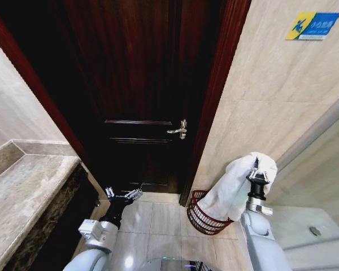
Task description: Discard the used towel into the hamper.
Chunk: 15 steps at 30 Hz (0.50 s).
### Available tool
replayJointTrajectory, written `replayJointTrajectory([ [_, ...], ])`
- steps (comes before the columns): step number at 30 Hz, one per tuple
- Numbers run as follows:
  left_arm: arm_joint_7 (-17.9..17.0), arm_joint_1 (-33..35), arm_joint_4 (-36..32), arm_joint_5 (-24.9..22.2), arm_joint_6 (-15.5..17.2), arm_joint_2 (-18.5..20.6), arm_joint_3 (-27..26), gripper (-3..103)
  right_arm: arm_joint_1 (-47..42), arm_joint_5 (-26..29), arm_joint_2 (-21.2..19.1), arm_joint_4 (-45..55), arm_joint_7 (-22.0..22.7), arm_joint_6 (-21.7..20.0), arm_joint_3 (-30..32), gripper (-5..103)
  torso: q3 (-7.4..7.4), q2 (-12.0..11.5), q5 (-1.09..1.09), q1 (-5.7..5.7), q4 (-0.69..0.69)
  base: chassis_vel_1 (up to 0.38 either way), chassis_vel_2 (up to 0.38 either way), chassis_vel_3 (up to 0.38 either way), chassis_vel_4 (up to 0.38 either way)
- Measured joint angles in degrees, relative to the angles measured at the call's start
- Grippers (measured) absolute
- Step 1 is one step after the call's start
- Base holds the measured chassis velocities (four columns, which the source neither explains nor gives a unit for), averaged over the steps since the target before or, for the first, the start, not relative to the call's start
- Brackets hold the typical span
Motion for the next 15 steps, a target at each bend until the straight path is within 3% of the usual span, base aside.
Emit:
replayJointTrajectory([
  [15, 0.00, 0.00, 0.00, 0.00, 0.00, 0.00, 0.00, 100, 2.55, 2.50, -0.80, -11.92, 2.54, 0.04, -4.19, 6, 0.00, 0.00, 0.00, 0.00, -0.01, 0.000, 0.000, 0.000, 0.000],
])
